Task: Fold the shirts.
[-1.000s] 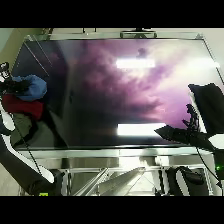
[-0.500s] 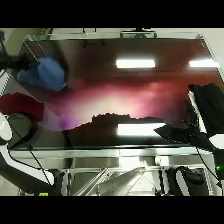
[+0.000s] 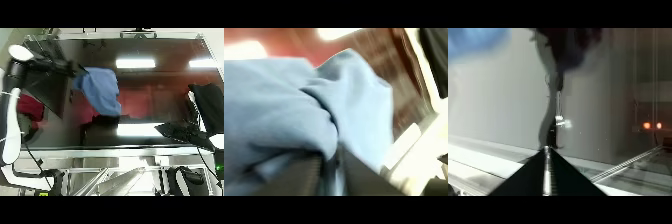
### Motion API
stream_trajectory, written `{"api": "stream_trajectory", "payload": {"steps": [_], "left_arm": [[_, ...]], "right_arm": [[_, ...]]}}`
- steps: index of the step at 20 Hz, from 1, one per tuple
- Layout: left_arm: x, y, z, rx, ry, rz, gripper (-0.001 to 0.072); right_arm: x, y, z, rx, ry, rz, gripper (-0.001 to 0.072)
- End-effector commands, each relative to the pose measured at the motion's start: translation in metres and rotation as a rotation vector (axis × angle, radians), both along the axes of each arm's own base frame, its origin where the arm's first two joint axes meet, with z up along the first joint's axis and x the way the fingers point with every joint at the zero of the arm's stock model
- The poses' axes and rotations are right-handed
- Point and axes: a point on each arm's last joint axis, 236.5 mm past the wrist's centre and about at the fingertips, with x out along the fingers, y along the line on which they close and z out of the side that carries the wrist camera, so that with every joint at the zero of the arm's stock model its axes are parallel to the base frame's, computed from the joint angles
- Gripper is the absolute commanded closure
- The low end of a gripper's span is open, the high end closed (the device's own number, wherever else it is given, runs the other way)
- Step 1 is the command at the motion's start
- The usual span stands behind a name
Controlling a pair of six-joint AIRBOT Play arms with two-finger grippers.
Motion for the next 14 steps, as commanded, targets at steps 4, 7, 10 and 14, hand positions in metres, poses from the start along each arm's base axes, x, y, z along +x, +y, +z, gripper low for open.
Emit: {"api": "stream_trajectory", "payload": {"steps": [4,7,10,14], "left_arm": [[-0.028,0.007,-0.063,0.063,0.250,-0.038,-0.0008],[-0.040,0.061,-0.101,0.178,0.356,0.038,-0.0007],[-0.041,0.087,-0.145,0.186,0.396,0.150,-0.0006],[-0.046,0.084,-0.201,0.185,0.435,0.158,-0.0005]], "right_arm": [[0.007,-0.002,0.008,-0.009,-0.034,-0.007,0.0134],[0.019,0.000,0.004,0.011,-0.049,0.010,0.0137],[0.044,0.009,-0.011,0.091,-0.045,0.039,0.0137],[0.069,0.044,-0.071,0.117,0.042,0.115,0.0137]]}}
